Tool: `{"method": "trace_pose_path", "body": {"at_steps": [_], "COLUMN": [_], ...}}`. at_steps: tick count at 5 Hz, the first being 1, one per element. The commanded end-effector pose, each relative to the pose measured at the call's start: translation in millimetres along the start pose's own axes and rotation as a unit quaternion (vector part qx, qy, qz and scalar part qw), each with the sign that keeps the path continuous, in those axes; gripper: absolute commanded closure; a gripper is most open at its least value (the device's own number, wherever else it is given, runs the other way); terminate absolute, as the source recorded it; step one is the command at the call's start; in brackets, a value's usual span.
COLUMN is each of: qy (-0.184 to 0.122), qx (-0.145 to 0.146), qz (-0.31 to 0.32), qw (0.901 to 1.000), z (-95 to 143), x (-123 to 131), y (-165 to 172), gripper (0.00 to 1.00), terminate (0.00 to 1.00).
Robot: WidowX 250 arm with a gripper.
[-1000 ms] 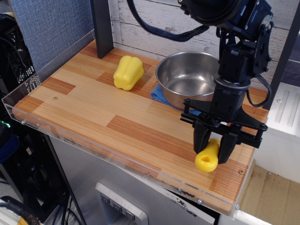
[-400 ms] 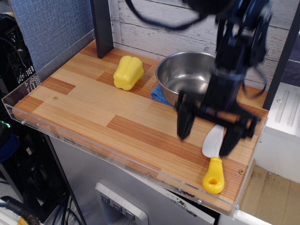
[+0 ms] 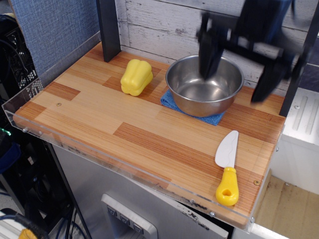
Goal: Move the knife to the bottom right corner of the table.
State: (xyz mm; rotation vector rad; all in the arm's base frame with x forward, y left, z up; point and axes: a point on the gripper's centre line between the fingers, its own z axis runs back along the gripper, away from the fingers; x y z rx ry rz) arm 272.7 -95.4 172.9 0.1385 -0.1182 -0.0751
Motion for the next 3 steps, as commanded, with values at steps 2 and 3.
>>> {"method": "trace_pose_path", "body": {"at_steps": [2, 3], "qy": [-0.007, -0.007], "qx": [-0.011, -0.011], "qz": [-0.003, -0.003], "qw": [0.9999, 0.9999], "z": [29.0, 29.0], "x": [-9.5, -9.5], "y": [0.8, 0.8], "gripper": [0.00, 0.00], "terminate": [0.00, 1.00]}}
